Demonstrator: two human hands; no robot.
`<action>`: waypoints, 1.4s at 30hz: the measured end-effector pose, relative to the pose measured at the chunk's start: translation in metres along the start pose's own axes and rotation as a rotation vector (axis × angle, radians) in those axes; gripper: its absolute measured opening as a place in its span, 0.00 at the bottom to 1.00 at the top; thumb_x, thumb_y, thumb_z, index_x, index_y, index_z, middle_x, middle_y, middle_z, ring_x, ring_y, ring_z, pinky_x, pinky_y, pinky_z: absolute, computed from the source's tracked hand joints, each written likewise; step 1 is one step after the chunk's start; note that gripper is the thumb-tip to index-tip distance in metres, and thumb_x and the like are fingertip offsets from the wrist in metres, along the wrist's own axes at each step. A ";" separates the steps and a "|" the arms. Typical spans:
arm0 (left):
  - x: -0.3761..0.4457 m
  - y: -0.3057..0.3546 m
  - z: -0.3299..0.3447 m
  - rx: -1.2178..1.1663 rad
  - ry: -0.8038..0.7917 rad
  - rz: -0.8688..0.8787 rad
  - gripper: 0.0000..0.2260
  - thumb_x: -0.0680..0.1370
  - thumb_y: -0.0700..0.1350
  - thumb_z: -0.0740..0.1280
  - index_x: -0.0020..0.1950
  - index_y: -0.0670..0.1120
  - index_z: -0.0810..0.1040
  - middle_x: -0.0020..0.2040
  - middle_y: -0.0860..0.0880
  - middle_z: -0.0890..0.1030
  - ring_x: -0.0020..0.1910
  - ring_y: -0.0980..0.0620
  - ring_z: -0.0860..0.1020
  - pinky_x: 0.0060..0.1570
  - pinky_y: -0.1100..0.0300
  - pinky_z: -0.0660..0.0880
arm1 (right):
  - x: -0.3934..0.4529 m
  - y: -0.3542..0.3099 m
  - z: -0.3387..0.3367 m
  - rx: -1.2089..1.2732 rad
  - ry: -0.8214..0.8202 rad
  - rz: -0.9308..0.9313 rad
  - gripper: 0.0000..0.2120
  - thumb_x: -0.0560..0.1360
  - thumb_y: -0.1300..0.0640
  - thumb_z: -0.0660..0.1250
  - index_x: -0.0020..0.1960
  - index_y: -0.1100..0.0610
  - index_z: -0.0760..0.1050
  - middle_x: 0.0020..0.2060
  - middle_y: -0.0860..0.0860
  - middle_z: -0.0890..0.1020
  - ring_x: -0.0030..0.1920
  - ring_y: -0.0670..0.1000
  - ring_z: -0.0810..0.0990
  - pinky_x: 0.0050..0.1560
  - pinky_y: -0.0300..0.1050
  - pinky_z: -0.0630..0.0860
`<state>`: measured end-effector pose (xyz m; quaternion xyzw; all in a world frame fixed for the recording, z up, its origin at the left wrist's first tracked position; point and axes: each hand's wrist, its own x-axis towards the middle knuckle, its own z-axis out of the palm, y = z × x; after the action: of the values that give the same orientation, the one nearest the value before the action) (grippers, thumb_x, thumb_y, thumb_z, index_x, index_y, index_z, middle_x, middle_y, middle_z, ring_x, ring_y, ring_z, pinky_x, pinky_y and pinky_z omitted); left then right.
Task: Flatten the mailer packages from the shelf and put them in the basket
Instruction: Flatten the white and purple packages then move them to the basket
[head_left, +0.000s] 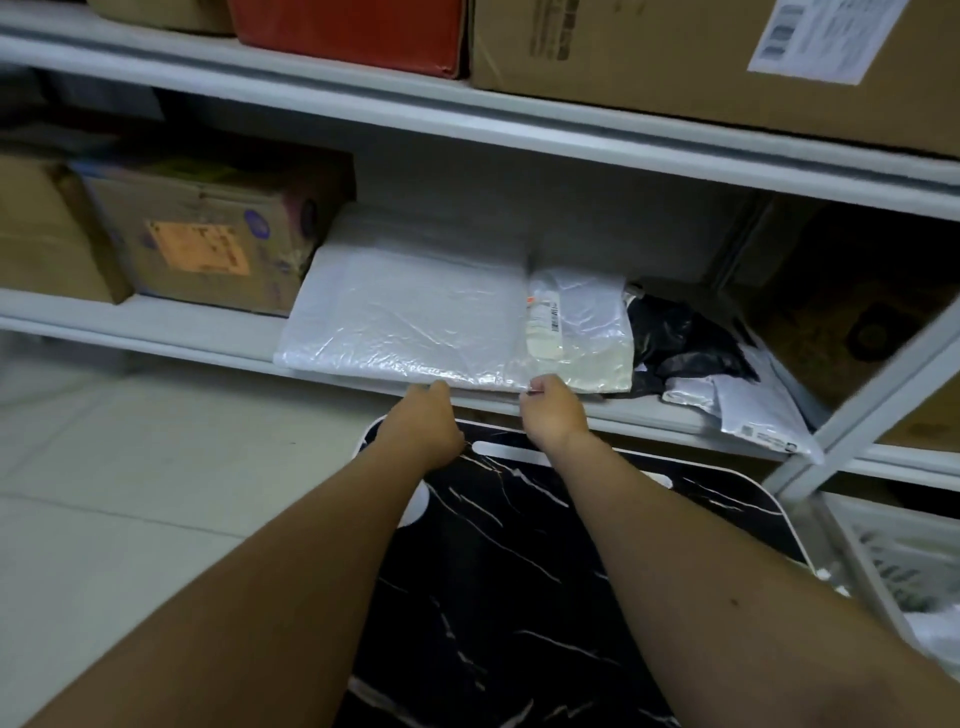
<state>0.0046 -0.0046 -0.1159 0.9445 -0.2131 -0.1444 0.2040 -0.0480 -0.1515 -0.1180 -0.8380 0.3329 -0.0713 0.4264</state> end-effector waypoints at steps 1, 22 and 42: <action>0.004 -0.008 0.001 0.000 -0.005 -0.019 0.29 0.77 0.45 0.68 0.74 0.43 0.60 0.70 0.39 0.66 0.64 0.41 0.72 0.59 0.52 0.72 | 0.011 -0.005 0.008 0.082 0.022 0.028 0.17 0.81 0.59 0.57 0.69 0.57 0.67 0.59 0.56 0.74 0.51 0.54 0.72 0.50 0.42 0.68; 0.008 -0.024 0.017 -0.065 0.023 -0.077 0.26 0.77 0.41 0.66 0.73 0.44 0.59 0.66 0.39 0.65 0.59 0.40 0.74 0.53 0.52 0.73 | 0.066 -0.037 0.036 0.814 0.017 0.369 0.15 0.78 0.61 0.65 0.65 0.59 0.72 0.44 0.52 0.80 0.38 0.48 0.78 0.42 0.43 0.78; -0.068 -0.003 -0.028 -0.458 0.302 -0.112 0.38 0.78 0.43 0.64 0.78 0.43 0.40 0.59 0.38 0.77 0.55 0.39 0.77 0.51 0.53 0.71 | -0.043 -0.099 -0.059 1.487 -0.137 0.024 0.22 0.78 0.75 0.56 0.70 0.62 0.66 0.55 0.60 0.80 0.51 0.55 0.81 0.37 0.48 0.82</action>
<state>-0.0431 0.0382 -0.0803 0.8949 -0.0896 -0.0572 0.4335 -0.0556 -0.1233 0.0019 -0.3274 0.1788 -0.2206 0.9012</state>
